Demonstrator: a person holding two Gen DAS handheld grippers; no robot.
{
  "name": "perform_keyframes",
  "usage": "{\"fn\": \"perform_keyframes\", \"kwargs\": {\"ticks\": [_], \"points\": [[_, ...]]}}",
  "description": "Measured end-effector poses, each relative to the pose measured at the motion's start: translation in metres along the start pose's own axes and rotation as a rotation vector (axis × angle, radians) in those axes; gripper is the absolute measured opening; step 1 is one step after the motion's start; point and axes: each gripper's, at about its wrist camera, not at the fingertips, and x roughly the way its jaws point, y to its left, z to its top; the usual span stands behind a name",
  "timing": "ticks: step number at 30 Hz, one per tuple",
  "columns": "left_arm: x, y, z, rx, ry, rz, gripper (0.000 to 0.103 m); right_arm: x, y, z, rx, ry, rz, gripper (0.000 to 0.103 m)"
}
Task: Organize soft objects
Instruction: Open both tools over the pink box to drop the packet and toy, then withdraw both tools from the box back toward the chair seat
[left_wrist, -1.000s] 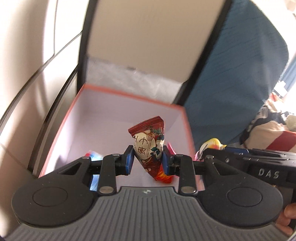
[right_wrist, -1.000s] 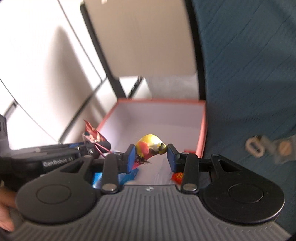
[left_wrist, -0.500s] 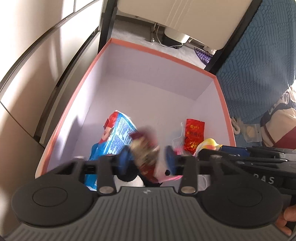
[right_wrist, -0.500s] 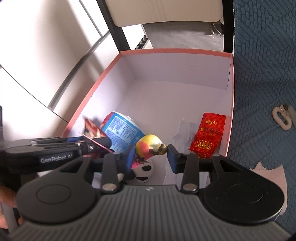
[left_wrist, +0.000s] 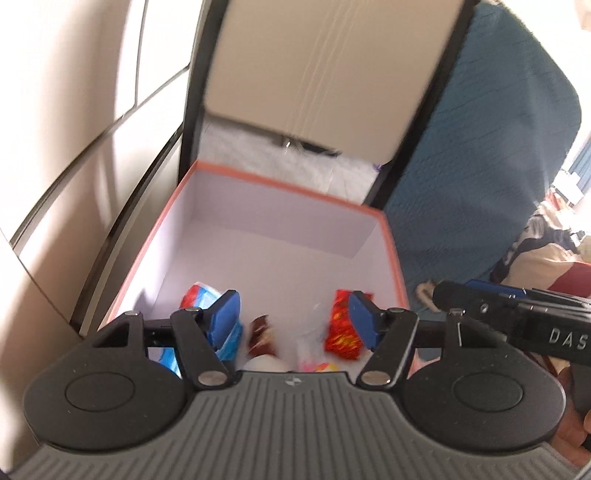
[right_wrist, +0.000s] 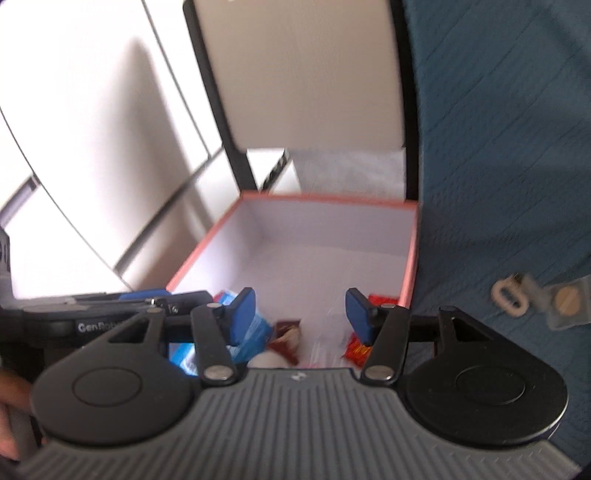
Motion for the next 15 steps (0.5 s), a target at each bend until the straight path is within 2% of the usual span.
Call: {"fn": "perform_keyframes", "kwargs": {"ticks": [6, 11, 15], "points": [[-0.023, -0.036, -0.009, 0.048, -0.08, -0.029, 0.07, -0.047, -0.016, -0.006, 0.003, -0.118, -0.059, 0.057], [-0.028, -0.065, -0.024, 0.077, -0.1, -0.068, 0.07, -0.076, -0.038, -0.021, 0.02, -0.184, -0.118, 0.057], [-0.023, -0.085, -0.035, 0.093, -0.1, -0.102, 0.07, -0.09, -0.058, -0.034, 0.043, -0.201, -0.168, 0.057]]}}
